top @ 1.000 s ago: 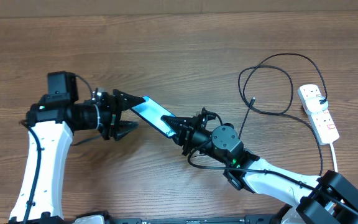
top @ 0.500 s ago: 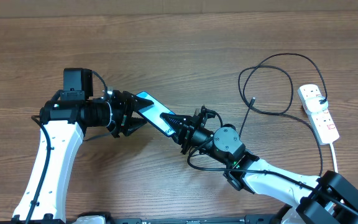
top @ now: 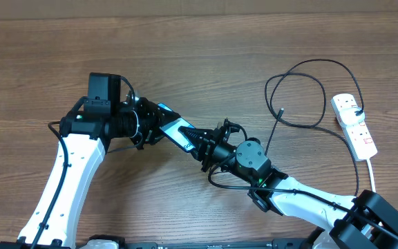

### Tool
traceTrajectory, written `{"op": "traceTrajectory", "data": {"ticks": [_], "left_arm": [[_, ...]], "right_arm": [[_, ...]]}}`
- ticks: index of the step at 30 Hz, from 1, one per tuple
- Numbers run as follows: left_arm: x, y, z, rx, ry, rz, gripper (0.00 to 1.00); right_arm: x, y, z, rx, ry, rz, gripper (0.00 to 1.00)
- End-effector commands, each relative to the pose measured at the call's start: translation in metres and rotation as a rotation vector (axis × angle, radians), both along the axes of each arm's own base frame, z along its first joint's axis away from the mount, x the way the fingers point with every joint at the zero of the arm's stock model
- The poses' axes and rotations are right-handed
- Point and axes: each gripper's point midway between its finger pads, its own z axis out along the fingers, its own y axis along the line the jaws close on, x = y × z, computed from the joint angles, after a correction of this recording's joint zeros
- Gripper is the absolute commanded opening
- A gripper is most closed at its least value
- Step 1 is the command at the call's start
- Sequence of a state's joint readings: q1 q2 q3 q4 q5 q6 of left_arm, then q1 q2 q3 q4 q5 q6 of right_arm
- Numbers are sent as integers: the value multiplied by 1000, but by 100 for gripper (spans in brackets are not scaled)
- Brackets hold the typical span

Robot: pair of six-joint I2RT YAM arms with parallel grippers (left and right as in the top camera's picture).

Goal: Plug charger to phone and switch on socket
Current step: 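Open the right gripper and withdraw it from the phone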

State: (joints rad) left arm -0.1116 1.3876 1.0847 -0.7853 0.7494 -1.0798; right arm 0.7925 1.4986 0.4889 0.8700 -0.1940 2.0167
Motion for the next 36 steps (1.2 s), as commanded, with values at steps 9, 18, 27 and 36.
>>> {"op": "traceTrajectory", "data": {"ticks": [9, 18, 27, 36], "left_arm": [[1, 4, -1, 40, -15, 23, 23], [2, 4, -1, 40, -19, 22, 9], [6, 4, 0, 42, -25, 37, 4], [23, 41, -20, 292, -102, 111, 4]], "right_arm": [[3, 1, 5, -2, 3, -20, 4], [5, 0, 5, -2, 2, -31, 5], [5, 0, 5, -3, 2, -30, 26], [2, -3, -22, -100, 55, -27, 62]]}}
